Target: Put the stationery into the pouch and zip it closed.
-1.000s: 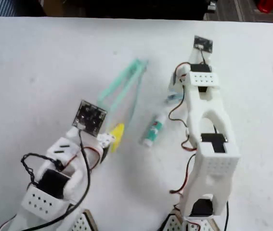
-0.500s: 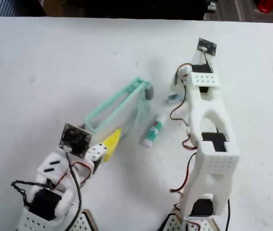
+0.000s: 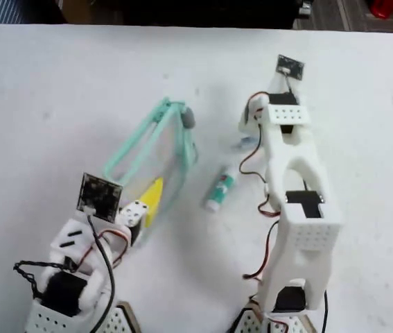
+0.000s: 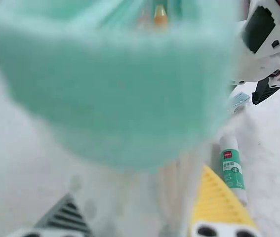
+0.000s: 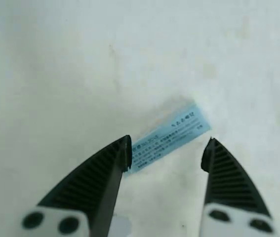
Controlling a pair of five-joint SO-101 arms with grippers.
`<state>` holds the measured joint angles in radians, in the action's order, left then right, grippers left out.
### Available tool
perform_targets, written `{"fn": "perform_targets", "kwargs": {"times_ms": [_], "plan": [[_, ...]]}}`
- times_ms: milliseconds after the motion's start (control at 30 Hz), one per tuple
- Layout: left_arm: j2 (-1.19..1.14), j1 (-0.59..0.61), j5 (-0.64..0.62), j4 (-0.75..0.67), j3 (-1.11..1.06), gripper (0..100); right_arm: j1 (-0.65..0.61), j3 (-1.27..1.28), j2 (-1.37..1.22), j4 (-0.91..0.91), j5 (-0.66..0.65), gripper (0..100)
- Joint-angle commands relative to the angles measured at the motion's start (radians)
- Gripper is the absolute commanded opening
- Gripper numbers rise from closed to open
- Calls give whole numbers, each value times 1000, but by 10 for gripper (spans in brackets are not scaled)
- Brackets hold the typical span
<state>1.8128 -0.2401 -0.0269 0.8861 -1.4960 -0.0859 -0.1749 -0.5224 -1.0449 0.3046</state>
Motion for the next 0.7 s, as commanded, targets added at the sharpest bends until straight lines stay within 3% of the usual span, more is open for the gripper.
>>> {"fn": "perform_targets", "kwargs": {"times_ms": [0, 133, 200, 667], "plan": [[12, 5, -14, -25, 28, 195, -31, -40, -21, -4, 9, 178], [12, 2, -14, -26, 21, 195, -8, -100, -68, -8, 6, 5], [12, -18, -14, -21, 21, 195, 15, -132, -93, -24, 9, 39], [12, -71, -8, -25, 0, 195, 41, -164, -28, -104, 0, 17]]}}
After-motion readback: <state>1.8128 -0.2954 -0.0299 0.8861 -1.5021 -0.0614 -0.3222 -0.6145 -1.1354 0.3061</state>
